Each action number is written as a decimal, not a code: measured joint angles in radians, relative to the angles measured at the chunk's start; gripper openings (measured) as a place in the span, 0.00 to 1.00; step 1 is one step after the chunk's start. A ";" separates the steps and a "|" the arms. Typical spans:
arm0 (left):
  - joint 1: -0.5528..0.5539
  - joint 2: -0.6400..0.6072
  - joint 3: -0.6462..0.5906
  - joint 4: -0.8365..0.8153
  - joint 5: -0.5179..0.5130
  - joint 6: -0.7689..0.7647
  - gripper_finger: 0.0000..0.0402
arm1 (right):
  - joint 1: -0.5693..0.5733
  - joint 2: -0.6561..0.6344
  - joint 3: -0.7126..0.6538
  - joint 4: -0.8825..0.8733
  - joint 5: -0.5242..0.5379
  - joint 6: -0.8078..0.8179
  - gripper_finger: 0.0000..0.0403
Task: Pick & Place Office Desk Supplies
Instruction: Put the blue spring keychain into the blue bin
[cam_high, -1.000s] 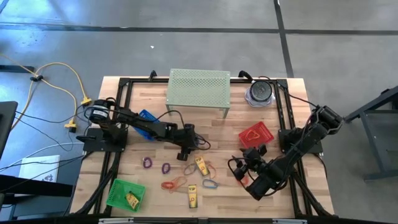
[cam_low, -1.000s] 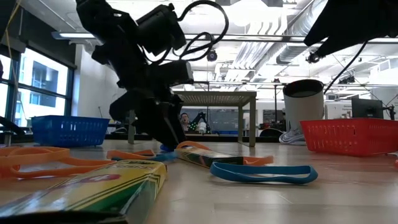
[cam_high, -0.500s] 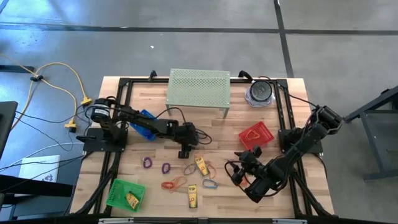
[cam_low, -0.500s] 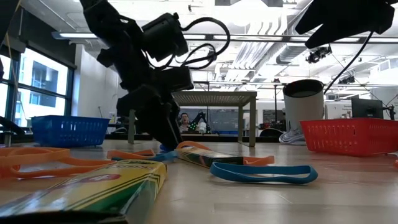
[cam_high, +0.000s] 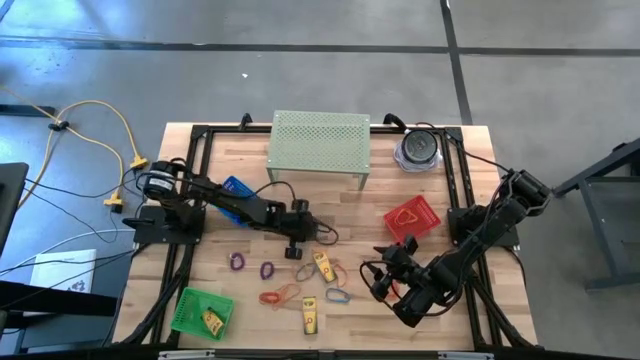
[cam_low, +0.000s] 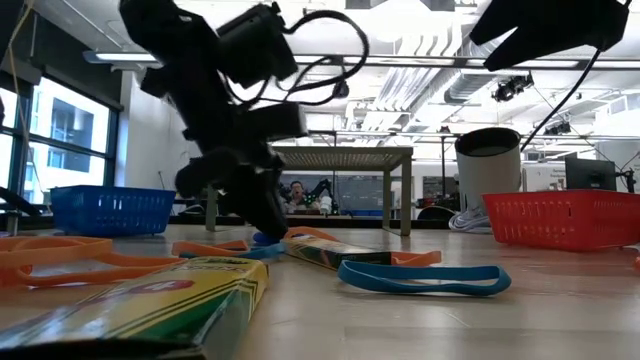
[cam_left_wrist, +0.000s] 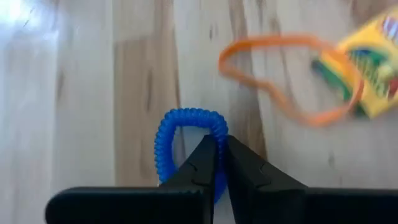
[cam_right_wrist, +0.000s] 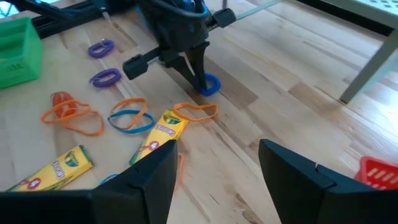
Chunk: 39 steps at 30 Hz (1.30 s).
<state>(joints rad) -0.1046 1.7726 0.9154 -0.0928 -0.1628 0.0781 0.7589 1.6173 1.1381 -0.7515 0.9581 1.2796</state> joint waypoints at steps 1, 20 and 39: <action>-0.018 -0.021 0.000 -0.029 -0.013 0.000 0.03 | 0.000 0.000 0.000 0.012 0.000 -0.014 0.53; -0.319 -0.587 0.076 -0.727 -0.234 -0.419 0.02 | 0.000 0.000 0.000 0.075 -0.047 -0.081 0.53; 0.020 -0.652 0.053 -1.208 -0.121 -0.624 0.02 | 0.000 0.000 0.000 0.075 -0.046 -0.084 0.53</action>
<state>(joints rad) -0.0851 1.1208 0.9681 -1.3005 -0.2839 -0.5461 0.7593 1.6176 1.1378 -0.6765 0.9119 1.1954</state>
